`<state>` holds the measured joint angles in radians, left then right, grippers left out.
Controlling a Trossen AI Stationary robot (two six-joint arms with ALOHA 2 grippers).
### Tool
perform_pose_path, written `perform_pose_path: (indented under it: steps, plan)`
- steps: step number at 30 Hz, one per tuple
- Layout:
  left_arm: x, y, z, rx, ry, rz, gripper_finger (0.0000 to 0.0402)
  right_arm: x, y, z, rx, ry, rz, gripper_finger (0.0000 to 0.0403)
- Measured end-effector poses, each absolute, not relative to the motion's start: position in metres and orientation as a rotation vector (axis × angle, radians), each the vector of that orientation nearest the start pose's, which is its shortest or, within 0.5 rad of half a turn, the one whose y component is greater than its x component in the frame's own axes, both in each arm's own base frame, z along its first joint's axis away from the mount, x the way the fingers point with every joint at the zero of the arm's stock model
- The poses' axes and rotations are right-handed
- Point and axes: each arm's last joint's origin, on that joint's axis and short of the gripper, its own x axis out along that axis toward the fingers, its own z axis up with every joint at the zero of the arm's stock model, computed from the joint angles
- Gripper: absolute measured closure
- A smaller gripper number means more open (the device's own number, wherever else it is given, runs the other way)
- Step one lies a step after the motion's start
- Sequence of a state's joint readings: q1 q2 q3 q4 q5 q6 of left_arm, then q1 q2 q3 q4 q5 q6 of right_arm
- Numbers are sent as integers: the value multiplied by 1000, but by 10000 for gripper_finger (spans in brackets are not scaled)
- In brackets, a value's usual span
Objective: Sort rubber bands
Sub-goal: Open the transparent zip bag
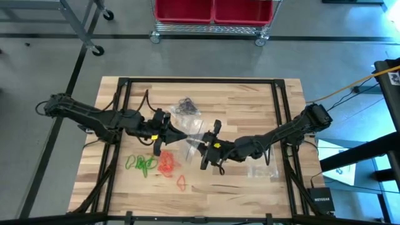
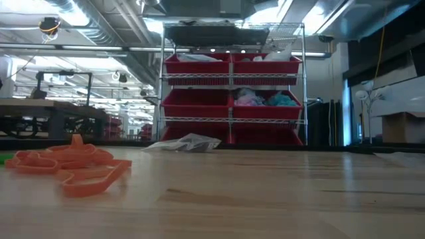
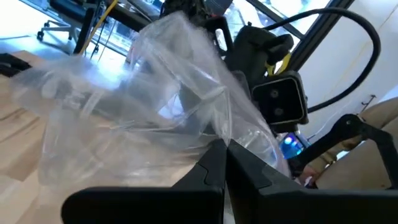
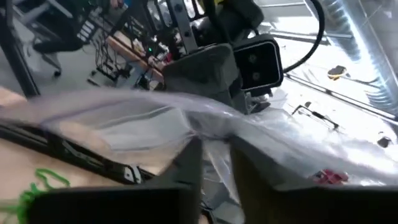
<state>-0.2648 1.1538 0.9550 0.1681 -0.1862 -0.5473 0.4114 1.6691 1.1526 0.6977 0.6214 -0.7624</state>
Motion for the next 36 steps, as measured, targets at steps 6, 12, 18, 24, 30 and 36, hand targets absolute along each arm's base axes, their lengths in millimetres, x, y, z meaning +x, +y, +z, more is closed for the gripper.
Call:
perform_pose_path:
  steps: [6,12,18,24,30,36]
  plan:
    - [254,-63,352,-536,50,-68,401,354,137,315,-630,-99,-220,392]
    - [250,-64,355,-535,43,-74,401,352,140,314,-595,-76,-258,402]
    - [237,-62,360,-514,62,-78,401,346,150,312,-581,-36,-276,402]
    - [230,-59,362,-511,78,-62,401,343,156,309,-575,-6,-289,403]
    - [230,-59,361,-483,83,-61,401,343,155,309,-537,-10,-290,403]
    - [232,-59,360,-400,86,-69,389,348,147,312,-497,-5,-304,403]
